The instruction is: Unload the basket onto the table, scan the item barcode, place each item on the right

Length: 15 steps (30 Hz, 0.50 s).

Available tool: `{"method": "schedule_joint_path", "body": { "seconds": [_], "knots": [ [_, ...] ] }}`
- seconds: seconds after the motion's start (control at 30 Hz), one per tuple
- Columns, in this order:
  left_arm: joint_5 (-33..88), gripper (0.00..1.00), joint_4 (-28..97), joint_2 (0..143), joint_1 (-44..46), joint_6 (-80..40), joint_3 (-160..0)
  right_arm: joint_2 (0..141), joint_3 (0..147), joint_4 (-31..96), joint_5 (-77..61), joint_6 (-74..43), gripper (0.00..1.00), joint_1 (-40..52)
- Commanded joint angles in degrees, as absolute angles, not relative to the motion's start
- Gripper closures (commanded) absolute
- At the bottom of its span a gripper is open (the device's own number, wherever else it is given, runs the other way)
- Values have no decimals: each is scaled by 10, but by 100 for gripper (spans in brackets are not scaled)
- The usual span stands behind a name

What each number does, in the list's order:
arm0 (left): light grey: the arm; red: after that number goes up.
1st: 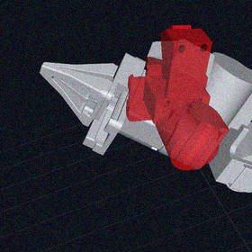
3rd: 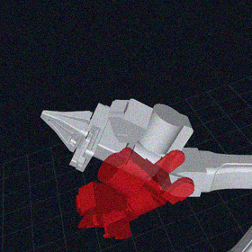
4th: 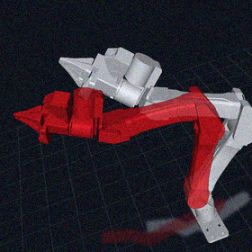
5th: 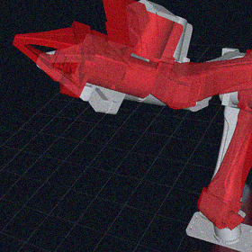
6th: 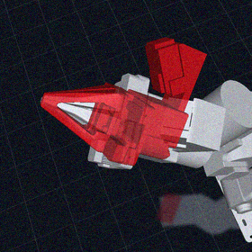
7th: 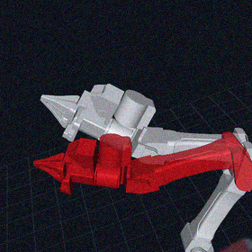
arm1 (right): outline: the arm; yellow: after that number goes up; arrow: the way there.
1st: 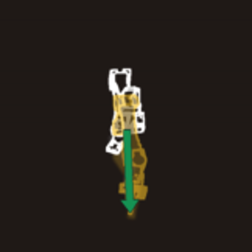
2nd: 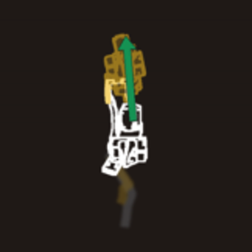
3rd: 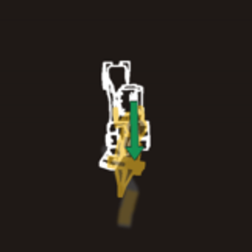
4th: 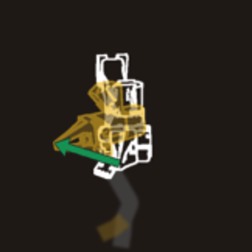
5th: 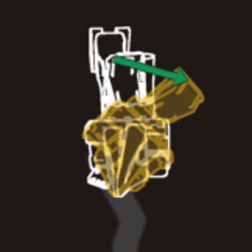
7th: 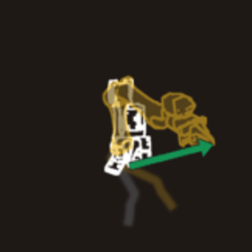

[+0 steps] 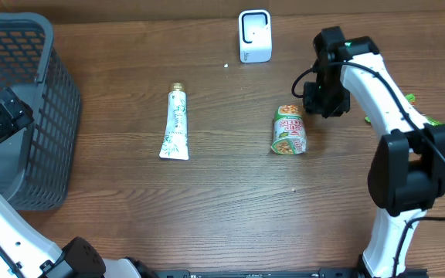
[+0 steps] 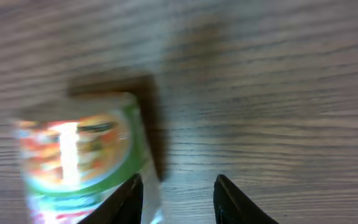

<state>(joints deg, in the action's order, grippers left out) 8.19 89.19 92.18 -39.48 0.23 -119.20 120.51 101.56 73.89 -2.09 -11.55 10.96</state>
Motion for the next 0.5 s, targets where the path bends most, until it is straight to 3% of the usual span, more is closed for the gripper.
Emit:
{"method": "schedule_joint_path", "body": {
  "seconds": [0.0,0.47],
  "knots": [
    [84,0,891,922,-396,11,-1193,1209,992,736,-29,-110,61,109],
    [84,0,891,922,-396,11,-1193,1209,960,705,-174,-12,61,110]
  ]
}}
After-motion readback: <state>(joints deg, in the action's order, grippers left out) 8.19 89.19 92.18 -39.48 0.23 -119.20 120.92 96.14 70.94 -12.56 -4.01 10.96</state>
